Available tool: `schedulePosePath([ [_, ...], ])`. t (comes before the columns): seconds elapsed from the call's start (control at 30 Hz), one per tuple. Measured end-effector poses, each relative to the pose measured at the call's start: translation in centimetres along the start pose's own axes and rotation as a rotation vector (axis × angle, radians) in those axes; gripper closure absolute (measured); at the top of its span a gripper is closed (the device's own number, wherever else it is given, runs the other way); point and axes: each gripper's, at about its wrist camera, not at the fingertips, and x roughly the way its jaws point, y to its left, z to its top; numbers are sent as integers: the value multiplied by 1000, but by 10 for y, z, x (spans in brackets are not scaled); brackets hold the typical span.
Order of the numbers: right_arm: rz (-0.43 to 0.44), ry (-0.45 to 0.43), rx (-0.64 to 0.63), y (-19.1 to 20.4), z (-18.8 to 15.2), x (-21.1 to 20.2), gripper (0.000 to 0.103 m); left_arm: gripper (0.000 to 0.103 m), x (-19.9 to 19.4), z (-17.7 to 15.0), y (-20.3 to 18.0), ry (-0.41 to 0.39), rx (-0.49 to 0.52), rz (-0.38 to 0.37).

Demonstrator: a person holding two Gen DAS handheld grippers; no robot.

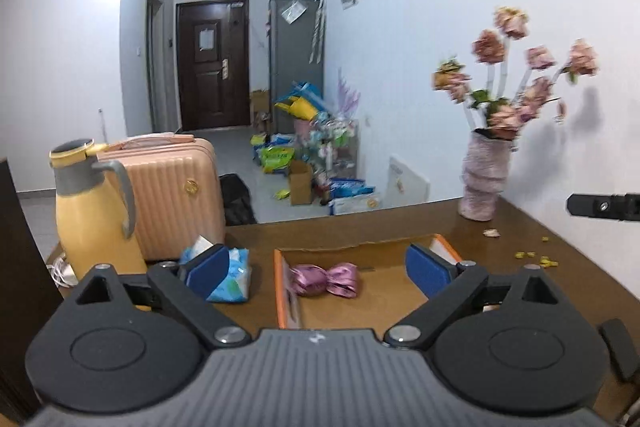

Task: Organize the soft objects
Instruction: 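Reach the left tool to the brown sponge and grasp it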

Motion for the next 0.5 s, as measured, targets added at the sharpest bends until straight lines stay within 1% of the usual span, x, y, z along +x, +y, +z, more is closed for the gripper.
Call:
schedulePosePath([
  [0.13,13,-39,-43,3,-57,-47,19,4,-41,-58,-13,-33,-27,-56],
  [0.3,0,-70,-110,13,-137,-98,16,2,-86,-140,-31,-63,16,-123],
  [0.37,0,-78,-135,18,-171,-117,15,2,-100,-170,-33,-62,11,-148],
  [0.43,7,-75,-131,23,-200,-132,15,2,-113,-198,-33,-51,-10,-174],
  [0.5,23,-54,-85,25,-228,-144,15,2,-123,-221,-27,-36,-42,-159],
])
